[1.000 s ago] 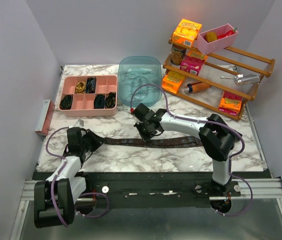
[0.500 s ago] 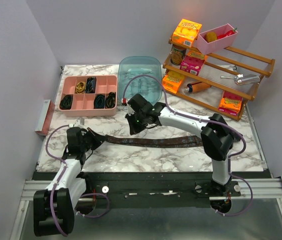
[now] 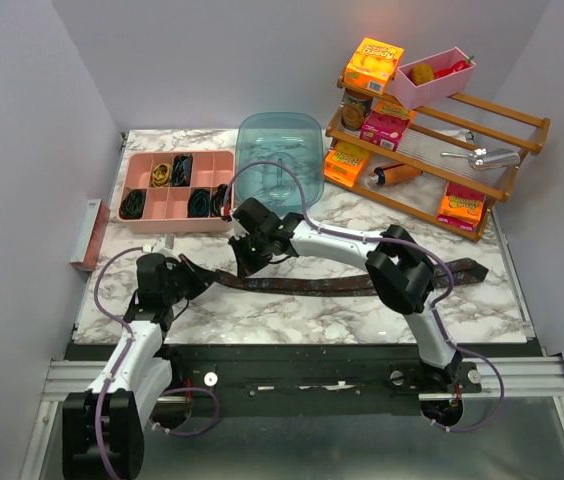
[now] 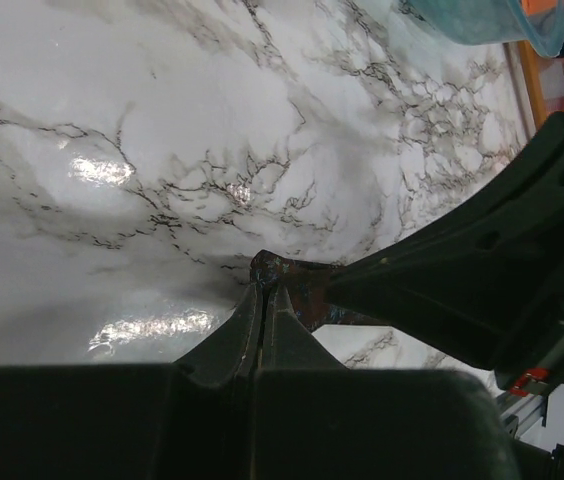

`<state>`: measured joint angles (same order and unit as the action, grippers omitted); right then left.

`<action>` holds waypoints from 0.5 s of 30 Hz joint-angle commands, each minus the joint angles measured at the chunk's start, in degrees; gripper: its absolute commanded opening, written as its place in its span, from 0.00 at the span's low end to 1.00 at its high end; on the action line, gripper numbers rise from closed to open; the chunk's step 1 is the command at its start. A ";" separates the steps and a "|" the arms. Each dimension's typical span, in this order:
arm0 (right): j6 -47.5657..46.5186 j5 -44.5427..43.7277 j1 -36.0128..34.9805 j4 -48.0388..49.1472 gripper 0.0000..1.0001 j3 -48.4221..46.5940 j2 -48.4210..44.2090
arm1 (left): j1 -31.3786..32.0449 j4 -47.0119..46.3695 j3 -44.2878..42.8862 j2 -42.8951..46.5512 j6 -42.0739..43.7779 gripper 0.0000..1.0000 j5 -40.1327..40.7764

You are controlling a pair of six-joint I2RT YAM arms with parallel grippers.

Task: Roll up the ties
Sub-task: Roll the tie at the center of the board.

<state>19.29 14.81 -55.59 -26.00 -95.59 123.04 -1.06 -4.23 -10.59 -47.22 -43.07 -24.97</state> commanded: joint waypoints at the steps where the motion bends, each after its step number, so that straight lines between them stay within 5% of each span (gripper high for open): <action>1: 1.01 1.98 -0.74 1.65 0.00 -2.23 2.28 | 0.88 1.50 -1.98 1.43 -0.17 0.00 1.24; 15: 3.91 4.00 -0.83 7.71 0.00 0.40 4.05 | 6.86 1.77 -4.53 0.82 -2.28 0.00 4.40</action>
<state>21.23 16.97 -55.72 -22.94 -96.40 125.80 3.84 -2.48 -13.45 -45.98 -44.23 -22.98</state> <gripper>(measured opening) 0.009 0.013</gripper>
